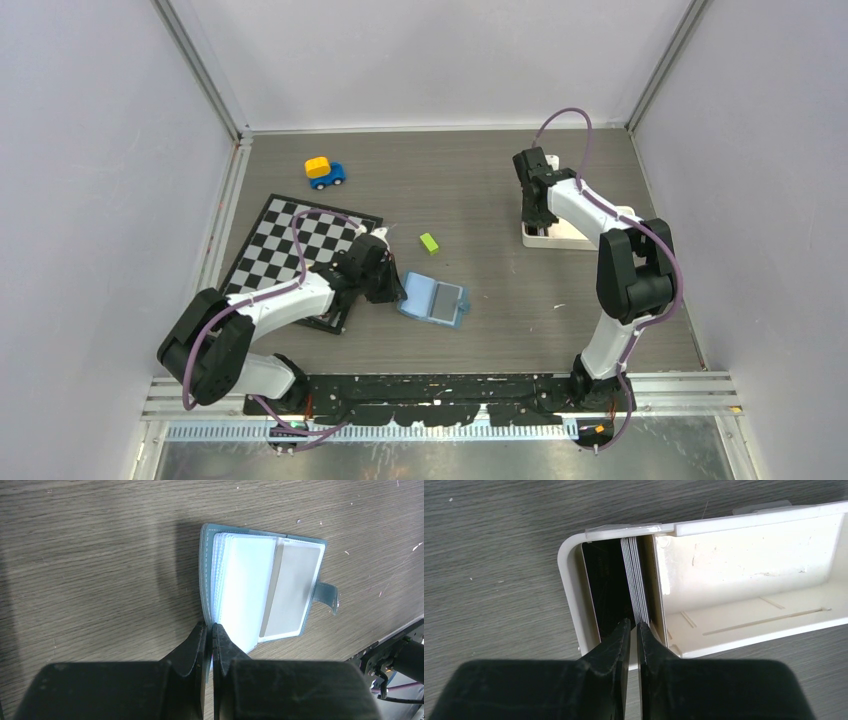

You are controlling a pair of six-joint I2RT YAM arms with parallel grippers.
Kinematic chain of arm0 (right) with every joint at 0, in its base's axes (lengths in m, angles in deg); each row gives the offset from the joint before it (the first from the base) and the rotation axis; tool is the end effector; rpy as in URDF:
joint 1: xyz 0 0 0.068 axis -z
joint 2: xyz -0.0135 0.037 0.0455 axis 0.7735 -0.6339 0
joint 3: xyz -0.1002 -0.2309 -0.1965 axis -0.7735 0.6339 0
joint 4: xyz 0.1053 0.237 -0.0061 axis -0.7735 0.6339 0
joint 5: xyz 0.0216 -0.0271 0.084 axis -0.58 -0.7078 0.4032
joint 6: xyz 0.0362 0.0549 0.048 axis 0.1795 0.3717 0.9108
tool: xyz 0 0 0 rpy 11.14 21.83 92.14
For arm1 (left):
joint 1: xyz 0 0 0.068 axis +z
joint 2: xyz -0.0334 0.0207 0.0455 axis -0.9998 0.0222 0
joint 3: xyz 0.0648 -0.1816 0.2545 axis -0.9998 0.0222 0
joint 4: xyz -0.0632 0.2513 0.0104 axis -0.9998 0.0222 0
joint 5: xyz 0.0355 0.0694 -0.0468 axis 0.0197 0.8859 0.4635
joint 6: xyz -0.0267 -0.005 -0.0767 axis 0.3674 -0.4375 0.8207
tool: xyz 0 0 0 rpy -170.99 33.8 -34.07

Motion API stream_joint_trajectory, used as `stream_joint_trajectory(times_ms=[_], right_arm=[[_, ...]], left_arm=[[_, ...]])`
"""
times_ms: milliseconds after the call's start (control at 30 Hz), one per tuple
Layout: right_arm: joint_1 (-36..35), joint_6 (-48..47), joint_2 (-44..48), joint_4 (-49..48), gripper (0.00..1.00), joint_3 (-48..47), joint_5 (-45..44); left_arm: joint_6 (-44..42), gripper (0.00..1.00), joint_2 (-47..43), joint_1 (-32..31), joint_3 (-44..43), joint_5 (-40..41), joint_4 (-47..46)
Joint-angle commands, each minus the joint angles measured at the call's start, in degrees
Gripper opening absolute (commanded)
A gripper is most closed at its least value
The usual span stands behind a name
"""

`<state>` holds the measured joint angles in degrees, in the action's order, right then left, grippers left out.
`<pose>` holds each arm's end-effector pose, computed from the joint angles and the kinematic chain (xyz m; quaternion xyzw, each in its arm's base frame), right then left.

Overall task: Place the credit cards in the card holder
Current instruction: Pick up the credit card from the storage box.

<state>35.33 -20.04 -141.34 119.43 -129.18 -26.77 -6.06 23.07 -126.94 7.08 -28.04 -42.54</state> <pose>0.3808 0.0778 0.2325 0.0625 0.9591 -0.1119 0.2525 0.2059 -0.1715 0.1913 -0.0207 0.9384 -0.2588 0.2281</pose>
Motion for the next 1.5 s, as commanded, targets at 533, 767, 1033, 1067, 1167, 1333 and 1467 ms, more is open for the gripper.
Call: stream_joint_trajectory(times_ms=[533,767,1033,1067,1167,1333,1467], right_arm=[[0.09,-0.4,0.84,0.46,0.21,-1.89,-7.88],[0.06,-1.02,0.33,0.19,0.32,-2.14,-5.5],[0.04,-1.96,-2.02,0.3,0.43,-2.95,-4.73],[0.04,-1.94,-2.51,0.56,0.43,-3.18,-4.93],[0.04,-1.79,-3.71,1.18,0.43,-3.68,-6.98],[0.04,-1.55,-3.56,2.24,0.42,-4.18,-11.02],[0.04,-1.54,-1.81,2.28,0.42,-4.11,-12.75]], left_arm=[[-1.01,0.0,0.36,0.23,-0.42,-0.39,-0.2],[-1.06,0.0,0.27,0.23,-0.34,-0.34,-0.06],[-1.06,0.0,0.62,0.23,-0.5,-0.51,-0.1],[-1.06,0.0,0.69,0.19,-0.51,-0.5,-0.08],[-1.07,0.0,0.62,0.25,-0.43,-0.46,-0.04],[-1.14,0.0,0.62,0.19,-0.42,-0.43,-0.09],[-1.08,0.0,0.71,0.2,-0.42,-0.51,-0.16]])
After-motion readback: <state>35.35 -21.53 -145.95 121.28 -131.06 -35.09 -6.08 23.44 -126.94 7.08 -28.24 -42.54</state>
